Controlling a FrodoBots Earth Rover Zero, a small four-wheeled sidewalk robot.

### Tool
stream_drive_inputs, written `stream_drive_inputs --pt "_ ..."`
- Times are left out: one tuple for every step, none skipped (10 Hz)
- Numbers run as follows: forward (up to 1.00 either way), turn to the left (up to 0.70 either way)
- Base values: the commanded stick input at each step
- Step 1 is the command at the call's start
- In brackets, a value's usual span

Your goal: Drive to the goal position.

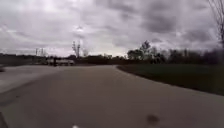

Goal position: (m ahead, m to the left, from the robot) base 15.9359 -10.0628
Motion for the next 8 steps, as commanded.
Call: stream_drive_inputs --pt "1.00 0.00" --pt "1.00 0.00" --pt "1.00 0.00" --pt "1.00 0.00" --pt "1.00 0.00" --pt "1.00 0.00" --pt "1.00 0.00" --pt "1.00 0.00"
